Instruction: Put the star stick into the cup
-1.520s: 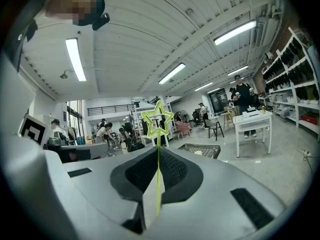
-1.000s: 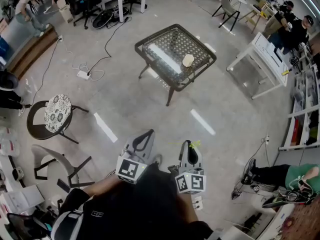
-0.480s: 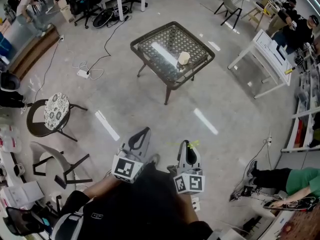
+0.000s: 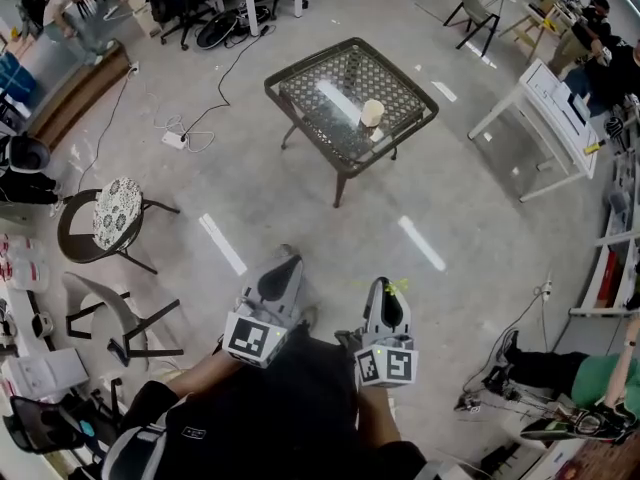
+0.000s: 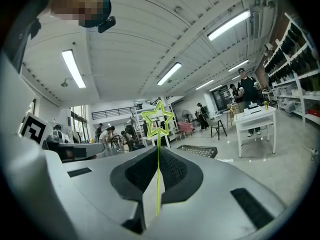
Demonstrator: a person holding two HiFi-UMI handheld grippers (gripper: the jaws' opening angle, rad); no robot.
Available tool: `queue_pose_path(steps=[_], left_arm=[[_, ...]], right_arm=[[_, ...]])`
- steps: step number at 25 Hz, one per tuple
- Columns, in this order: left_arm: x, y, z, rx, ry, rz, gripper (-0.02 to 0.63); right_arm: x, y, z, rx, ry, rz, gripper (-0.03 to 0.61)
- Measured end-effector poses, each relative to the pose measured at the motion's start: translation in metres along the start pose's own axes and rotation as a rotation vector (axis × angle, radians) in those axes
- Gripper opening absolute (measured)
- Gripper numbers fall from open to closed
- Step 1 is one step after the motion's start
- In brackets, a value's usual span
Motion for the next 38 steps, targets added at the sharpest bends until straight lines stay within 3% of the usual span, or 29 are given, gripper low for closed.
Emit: queue_pose_path(steps=[10, 16, 27, 32, 38], left_arm=[[-0.083, -0.014, 0.038, 0.019, -0.026, 0.004, 0.015], [-0.154, -0.007, 0.09, 0.031, -0.032, -0.015, 0.015], [-0.28, -0.007, 0.194, 0.006, -0.148, -0.018, 0.015], [-0.316, -0.011, 0.226, 0.02, -0.194, -0.021, 0.015], [-0.342, -0.01, 0.25, 0.044, -0.194, -0.042, 0.015]], right_arm=[[-0.081, 0.009, -0.024, 0.001, -0.024, 0.01, 0.015], [-0.163, 0.028, -0.032, 0.026, -0.038, 0.024, 0.015], [-0.322, 0.055, -0.033, 0.028, -0.114, 0.014, 0.015], [-0.371, 0.064, -0.034, 0.045, -0.157, -0.007, 0.015], [-0.408, 0.068, -0.042, 0.053, -0.171, -0.004, 0.015]])
Point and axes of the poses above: the fingertips, and each gripper's own axes: x backward along the fingers, z to its left, y out of its top, the point moved 1 cm from there along x, backward along the fingers, and after that the axes turned 14 degrees about -x, right-handed, at the moved point
